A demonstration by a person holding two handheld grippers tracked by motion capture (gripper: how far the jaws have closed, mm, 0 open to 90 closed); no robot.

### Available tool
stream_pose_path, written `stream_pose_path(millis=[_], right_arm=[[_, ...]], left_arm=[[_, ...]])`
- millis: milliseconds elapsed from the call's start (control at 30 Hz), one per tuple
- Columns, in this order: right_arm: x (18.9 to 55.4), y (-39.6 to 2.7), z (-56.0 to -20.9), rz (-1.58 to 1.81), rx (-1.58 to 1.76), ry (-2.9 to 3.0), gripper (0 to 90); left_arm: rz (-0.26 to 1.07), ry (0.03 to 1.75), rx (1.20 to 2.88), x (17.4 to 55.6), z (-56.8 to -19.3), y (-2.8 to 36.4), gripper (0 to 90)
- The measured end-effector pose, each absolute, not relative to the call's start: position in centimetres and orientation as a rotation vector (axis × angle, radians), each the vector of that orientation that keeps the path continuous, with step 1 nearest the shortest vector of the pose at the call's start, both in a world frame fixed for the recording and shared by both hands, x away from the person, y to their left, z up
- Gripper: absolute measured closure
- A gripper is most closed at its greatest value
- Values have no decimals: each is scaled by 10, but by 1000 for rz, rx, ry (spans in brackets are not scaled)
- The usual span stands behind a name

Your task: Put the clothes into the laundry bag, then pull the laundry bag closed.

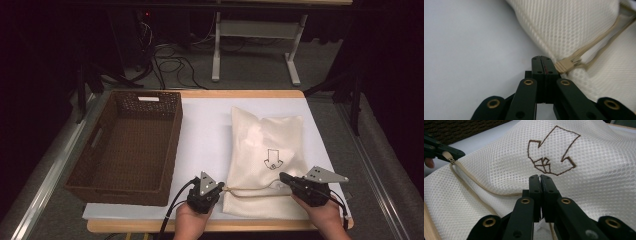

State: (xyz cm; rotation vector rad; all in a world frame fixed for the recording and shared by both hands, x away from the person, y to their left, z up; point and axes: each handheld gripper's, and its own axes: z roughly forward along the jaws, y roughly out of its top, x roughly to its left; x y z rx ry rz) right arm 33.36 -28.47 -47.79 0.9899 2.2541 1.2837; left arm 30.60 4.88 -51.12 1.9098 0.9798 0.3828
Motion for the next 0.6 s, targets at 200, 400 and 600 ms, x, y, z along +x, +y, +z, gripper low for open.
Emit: stream_pose_path(millis=[200,400,600], right_arm=[[333,-283,-478,1283,984,2257,890],[333,-281,-477,1287,979,2253,890],[330,-276,-473,1321,958,2242,882]], left_arm=[[430,918,1903,300,-504,42,884],[461,894,1901,298,-501,41,824],[463,930,1859,297,-499,51,720]])
